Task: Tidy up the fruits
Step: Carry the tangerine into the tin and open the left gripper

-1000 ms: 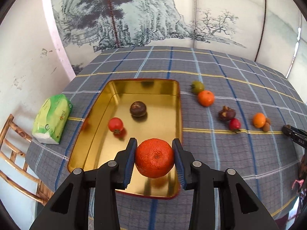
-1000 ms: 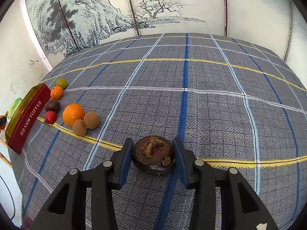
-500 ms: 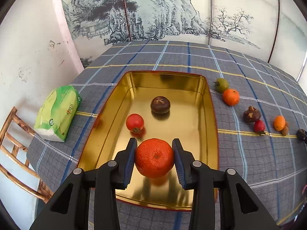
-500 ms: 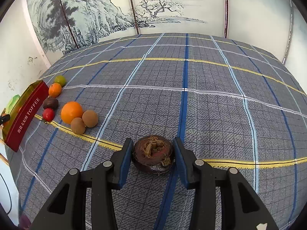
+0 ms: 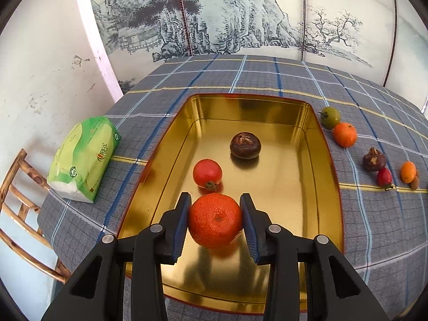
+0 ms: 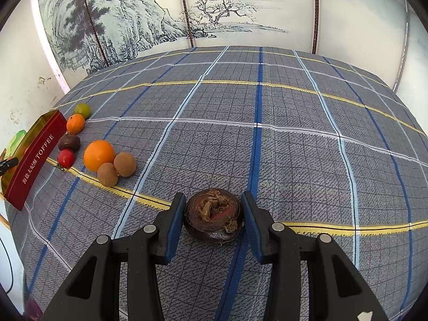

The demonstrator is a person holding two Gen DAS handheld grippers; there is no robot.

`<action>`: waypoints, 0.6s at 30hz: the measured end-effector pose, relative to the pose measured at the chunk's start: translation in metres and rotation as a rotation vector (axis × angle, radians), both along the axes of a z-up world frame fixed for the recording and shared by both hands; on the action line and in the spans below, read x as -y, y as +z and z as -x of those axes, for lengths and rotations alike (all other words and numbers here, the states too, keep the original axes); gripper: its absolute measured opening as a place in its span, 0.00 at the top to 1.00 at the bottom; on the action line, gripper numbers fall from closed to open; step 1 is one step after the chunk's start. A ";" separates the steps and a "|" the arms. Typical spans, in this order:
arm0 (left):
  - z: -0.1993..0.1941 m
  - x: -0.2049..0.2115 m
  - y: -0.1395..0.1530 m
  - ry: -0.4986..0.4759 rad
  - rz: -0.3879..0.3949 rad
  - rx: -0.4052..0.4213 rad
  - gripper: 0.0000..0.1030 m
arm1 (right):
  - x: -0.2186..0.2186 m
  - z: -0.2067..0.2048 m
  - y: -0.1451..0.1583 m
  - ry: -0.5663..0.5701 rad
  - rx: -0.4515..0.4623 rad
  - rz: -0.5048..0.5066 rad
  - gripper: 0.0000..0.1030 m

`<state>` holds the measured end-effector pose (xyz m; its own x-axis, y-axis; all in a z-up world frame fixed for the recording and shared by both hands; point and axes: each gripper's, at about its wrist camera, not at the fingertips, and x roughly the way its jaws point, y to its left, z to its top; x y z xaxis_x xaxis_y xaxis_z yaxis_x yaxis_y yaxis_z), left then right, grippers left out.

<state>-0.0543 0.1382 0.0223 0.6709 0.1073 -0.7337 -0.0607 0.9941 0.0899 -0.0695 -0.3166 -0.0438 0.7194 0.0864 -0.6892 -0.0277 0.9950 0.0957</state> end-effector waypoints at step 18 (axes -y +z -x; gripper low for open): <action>-0.013 -0.028 -0.013 0.030 0.026 0.005 0.63 | 0.000 0.000 -0.002 0.001 -0.002 0.006 0.61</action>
<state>-0.0415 0.1661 0.0089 0.6714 0.1089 -0.7331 -0.0914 0.9938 0.0638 -0.0696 -0.3168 -0.0455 0.7183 0.0825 -0.6908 -0.0284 0.9956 0.0895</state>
